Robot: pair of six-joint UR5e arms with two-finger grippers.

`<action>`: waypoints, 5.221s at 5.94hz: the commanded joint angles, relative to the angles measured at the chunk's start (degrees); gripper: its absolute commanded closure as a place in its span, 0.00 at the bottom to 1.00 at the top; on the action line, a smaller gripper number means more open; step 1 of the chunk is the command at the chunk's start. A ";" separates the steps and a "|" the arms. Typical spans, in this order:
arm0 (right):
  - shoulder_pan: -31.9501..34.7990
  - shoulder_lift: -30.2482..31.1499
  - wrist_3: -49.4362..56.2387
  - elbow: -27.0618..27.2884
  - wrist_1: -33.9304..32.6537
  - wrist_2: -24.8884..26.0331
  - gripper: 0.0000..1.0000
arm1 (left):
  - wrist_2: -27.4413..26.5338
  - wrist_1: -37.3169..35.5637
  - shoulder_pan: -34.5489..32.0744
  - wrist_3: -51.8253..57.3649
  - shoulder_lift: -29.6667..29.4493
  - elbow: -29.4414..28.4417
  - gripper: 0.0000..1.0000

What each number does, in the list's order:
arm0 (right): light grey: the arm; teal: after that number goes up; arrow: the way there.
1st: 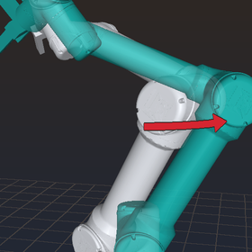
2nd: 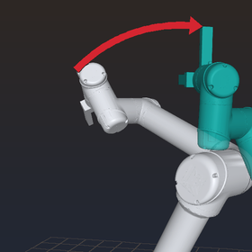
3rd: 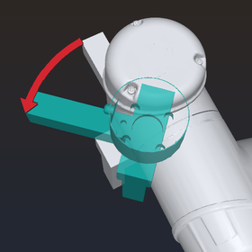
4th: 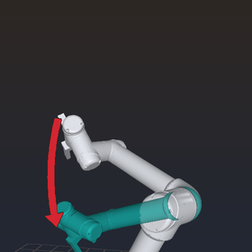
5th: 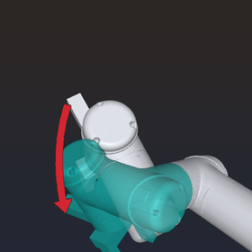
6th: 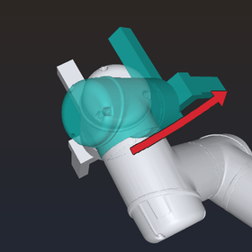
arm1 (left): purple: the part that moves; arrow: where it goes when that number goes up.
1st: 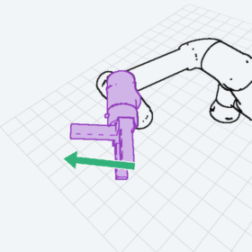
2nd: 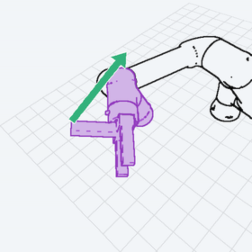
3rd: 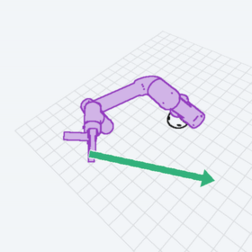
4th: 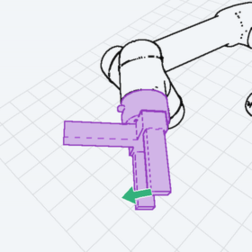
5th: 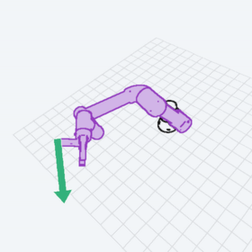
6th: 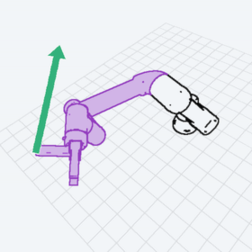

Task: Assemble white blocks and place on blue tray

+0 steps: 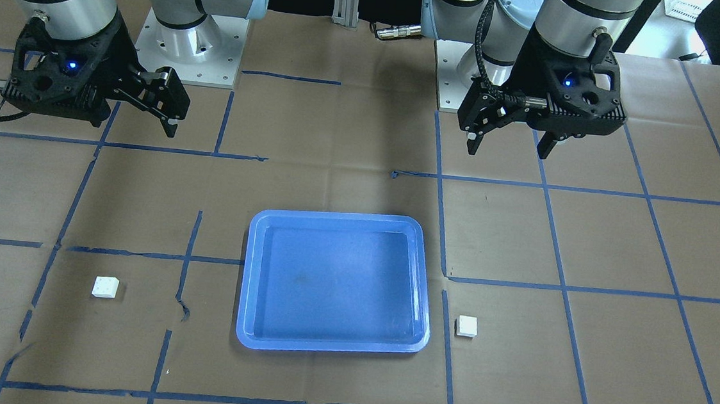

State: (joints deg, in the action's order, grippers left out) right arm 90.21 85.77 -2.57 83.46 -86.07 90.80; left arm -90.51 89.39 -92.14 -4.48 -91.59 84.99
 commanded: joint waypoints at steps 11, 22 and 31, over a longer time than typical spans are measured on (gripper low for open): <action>-11.08 -4.37 64.48 0.21 -4.08 0.16 0.00 | -0.90 -5.33 2.05 2.89 -6.99 0.00 0.01; -26.84 -32.49 130.58 2.48 -13.42 -38.42 0.00 | -0.55 -37.27 4.87 8.61 -31.90 8.96 0.43; -28.42 -32.50 133.26 8.73 -17.02 -37.54 0.30 | -0.37 -35.77 -10.67 70.63 -25.30 9.66 0.82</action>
State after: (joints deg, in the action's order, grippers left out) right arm 61.81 53.31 130.64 92.19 -103.09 53.34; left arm -91.04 53.84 -101.19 54.04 -116.30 94.27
